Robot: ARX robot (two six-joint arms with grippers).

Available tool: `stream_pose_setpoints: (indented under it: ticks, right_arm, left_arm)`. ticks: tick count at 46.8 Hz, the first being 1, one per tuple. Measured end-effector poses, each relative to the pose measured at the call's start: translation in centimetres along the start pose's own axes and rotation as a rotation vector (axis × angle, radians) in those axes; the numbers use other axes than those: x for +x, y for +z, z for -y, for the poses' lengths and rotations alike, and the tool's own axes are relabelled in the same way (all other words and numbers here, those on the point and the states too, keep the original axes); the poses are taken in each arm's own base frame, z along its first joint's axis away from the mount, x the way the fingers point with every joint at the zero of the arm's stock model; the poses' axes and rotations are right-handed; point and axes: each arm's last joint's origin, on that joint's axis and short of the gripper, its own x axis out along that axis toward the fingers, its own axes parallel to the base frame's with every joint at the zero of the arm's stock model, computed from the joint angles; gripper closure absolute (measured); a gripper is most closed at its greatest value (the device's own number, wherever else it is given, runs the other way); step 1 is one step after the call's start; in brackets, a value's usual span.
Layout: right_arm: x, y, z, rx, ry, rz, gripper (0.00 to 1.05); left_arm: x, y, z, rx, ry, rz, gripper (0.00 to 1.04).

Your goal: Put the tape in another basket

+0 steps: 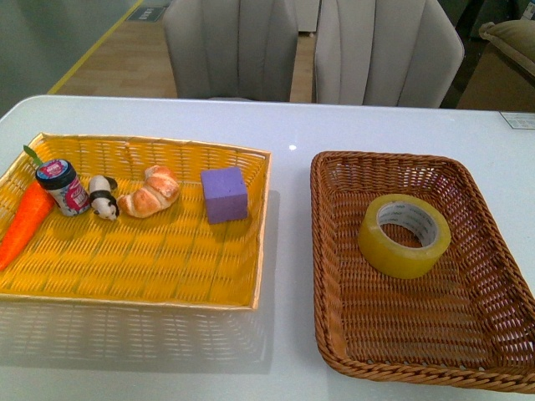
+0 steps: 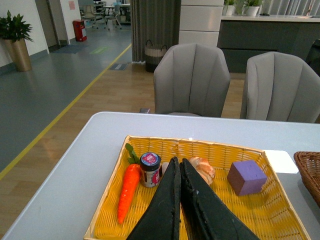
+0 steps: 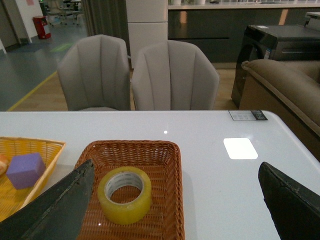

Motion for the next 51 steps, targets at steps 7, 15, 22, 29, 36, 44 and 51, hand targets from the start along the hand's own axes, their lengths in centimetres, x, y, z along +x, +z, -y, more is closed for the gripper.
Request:
stream_pose_setpoints:
  ticks: [7,15,22,29,36,44,51]
  right_arm:
    - [0.0,0.0,0.0,0.0,-0.001,0.0,0.09]
    - [0.0,0.0,0.0,0.0,-0.001,0.0,0.09]
    - [0.0,0.0,0.0,0.0,-0.001,0.0,0.09]
    - [0.0,0.0,0.0,0.0,-0.001,0.0,0.09]
    - [0.0,0.0,0.0,0.0,-0.001,0.0,0.09]
    - [0.0,0.0,0.0,0.0,-0.001,0.0,0.09]
    - [0.0,0.0,0.0,0.0,-0.001,0.0,0.09]
  left_arm:
    - [0.0,0.01,0.0,0.0,0.0,0.001,0.8]
    - [0.0,0.01,0.0,0.0,0.0,0.001,0.41]
    - [0.0,0.01,0.0,0.001,0.0,0.001,0.07]
    - [0.0,0.01,0.0,0.002,0.0,0.001,0.09]
    - [-0.01,0.01,0.0,0.002,0.0,0.001,0.09]
    - [-0.01,0.01,0.0,0.002,0.0,0.001,0.09]
    - [-0.01,0.01,0.0,0.002,0.0,0.001,0.09]
